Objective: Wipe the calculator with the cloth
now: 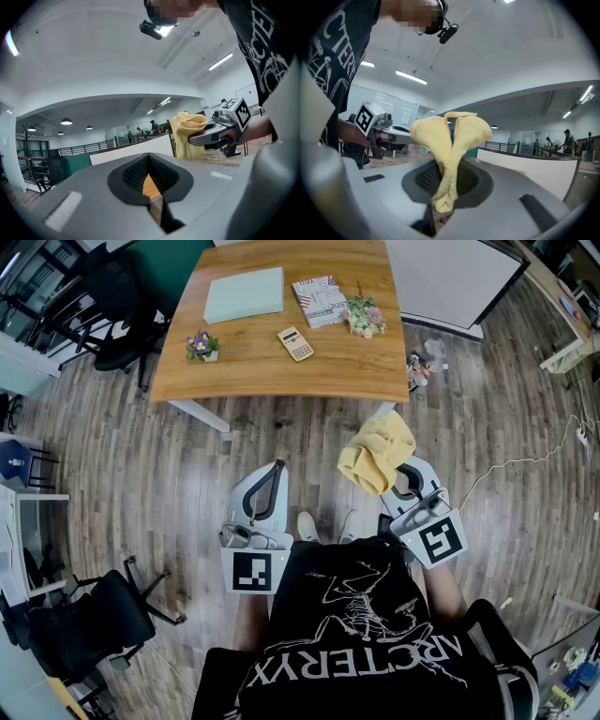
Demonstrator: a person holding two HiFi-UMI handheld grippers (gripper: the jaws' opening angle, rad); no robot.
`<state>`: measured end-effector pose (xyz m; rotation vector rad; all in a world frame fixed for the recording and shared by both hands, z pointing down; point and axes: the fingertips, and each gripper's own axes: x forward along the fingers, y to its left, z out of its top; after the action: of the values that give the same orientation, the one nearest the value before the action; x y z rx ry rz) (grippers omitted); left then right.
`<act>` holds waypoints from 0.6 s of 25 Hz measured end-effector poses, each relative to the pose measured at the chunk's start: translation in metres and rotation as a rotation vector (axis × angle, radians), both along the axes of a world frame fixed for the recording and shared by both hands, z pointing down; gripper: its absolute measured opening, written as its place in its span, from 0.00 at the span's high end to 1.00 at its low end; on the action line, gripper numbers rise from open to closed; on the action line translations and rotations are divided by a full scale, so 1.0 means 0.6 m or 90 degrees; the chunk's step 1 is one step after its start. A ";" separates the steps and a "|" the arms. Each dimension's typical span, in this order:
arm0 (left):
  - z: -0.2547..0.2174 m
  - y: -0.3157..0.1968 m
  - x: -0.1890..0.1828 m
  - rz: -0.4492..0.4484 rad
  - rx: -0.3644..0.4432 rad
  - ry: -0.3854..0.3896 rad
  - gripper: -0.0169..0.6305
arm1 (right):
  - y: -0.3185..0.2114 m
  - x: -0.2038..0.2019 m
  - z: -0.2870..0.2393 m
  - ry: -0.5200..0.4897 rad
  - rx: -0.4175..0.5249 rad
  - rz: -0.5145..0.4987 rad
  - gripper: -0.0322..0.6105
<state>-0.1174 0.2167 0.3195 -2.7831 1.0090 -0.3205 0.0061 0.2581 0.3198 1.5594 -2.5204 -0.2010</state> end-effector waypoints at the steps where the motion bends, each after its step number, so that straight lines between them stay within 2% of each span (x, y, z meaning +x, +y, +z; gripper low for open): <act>1: -0.002 0.000 -0.001 -0.004 -0.002 0.011 0.96 | 0.001 0.000 -0.001 0.000 0.001 0.001 0.86; 4: -0.004 -0.001 -0.004 -0.013 -0.004 0.027 0.96 | 0.002 -0.001 -0.001 -0.001 0.001 0.002 0.86; 11: 0.001 0.001 -0.007 -0.009 0.009 0.003 0.96 | 0.000 0.000 0.002 0.001 0.001 0.003 0.86; 15: 0.003 -0.006 0.000 -0.015 0.000 0.015 0.96 | -0.004 0.003 0.000 -0.001 0.008 0.002 0.86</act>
<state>-0.1172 0.2130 0.3211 -2.7831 1.0474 -0.2900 0.0081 0.2555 0.3197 1.5686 -2.5236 -0.2162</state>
